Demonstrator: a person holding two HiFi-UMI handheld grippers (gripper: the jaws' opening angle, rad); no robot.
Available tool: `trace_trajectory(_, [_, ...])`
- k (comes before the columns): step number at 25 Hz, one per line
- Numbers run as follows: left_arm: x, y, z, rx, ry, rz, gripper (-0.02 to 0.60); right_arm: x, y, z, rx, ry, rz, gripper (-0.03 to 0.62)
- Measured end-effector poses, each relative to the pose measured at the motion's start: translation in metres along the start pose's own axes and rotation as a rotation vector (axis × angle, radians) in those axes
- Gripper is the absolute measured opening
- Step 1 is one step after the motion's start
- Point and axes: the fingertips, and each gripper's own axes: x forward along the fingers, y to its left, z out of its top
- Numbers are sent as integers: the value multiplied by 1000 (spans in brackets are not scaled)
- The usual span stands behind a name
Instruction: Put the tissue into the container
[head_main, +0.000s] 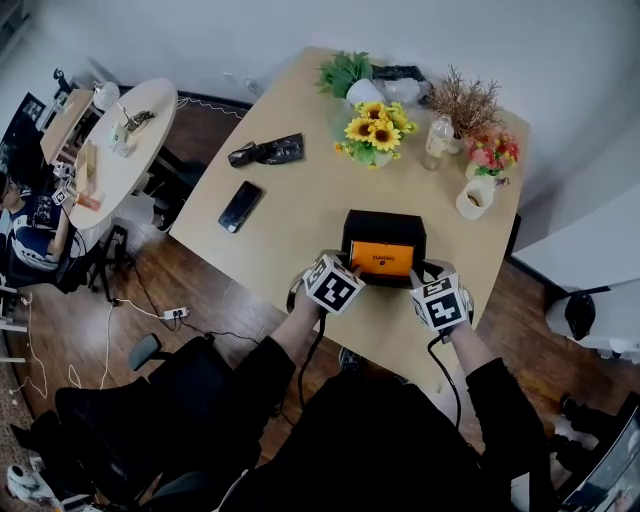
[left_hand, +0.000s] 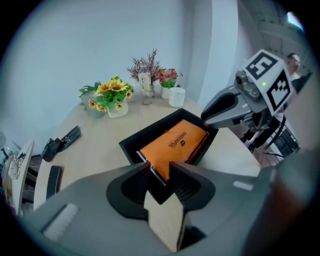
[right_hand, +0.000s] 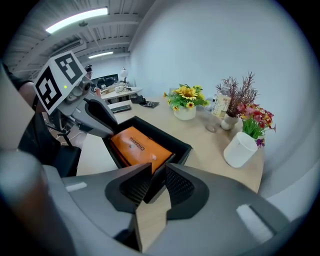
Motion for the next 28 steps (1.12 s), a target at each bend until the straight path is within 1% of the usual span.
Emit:
trace_trajectory(3, [-2,4,2,-30,-42,6,98,-5,-7,5,22,-33,-14,86])
trace_trajectory(7, [-16,1,17,-99,-159,-1,97,-15,-8,17,44,-134,-8,81])
trace_trajectory(9, [-24,-3,22,-119,-200,-7,97,-24,-6,22,55,-187,1,77])
trace_trajectory(14, [-45,-26,24,-121,-254,-41,97,-52,-5,33,85,-293,7,60])
trace_trajectory(17, [-59,-41,27,-121,-305,-53,97,-72,-6,34,108,-346,7,54])
trace_trajectory(20, [-79,-55,37,-101,-359,-64,97,-98,-8,32,128,-396,-2,52])
trace_trajectory(22, [-93,-64,44,-78,-398,-62,95,-115,-10,29,150,-427,-12,52])
trace_trajectory(24, [-105,-72,46,-72,-427,-61,95,-133,-11,23,180,-459,-21,49])
trace_trajectory(28, [-127,-93,43,-101,-478,-78,95,-165,-9,5,248,-519,-37,44])
